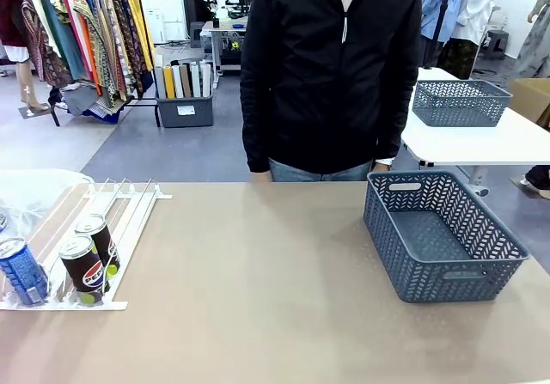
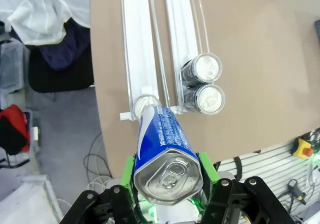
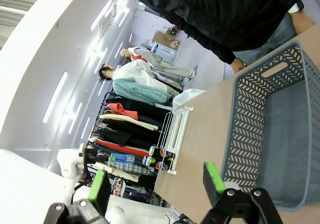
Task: Retrieve and store the cans from the dispenser.
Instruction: Pick up one can from the Automatic Can Dispenser and place it in the middle of the table.
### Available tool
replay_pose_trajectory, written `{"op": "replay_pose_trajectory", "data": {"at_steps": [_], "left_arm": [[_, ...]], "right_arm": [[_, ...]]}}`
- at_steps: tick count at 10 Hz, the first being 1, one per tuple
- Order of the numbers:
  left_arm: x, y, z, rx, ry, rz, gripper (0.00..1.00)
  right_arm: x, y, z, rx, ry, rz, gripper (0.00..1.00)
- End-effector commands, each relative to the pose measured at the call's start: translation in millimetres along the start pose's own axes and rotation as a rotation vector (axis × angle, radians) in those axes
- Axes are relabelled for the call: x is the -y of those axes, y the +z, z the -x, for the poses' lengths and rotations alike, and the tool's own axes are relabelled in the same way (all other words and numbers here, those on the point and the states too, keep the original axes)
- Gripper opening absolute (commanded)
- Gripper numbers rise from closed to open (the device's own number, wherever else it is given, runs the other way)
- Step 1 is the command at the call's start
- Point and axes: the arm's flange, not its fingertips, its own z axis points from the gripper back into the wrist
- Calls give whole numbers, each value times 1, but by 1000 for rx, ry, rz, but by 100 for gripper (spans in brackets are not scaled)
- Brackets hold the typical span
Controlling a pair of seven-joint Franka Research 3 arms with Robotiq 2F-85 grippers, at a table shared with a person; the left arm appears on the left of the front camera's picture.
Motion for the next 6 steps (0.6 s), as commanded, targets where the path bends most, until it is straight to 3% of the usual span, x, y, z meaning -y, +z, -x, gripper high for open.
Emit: {"op": "replay_pose_trajectory", "data": {"at_steps": [1,3,6], "left_arm": [[48,-16,-26,89,-40,54,0],[132,-43,-65,130,-136,172,0],[262,-112,-87,43,-252,232,0]], "right_arm": [[-4,0,-3,15,2,-17,100],[-4,0,-3,15,2,-17,100],[-4,0,-3,15,2,-17,100]]}}
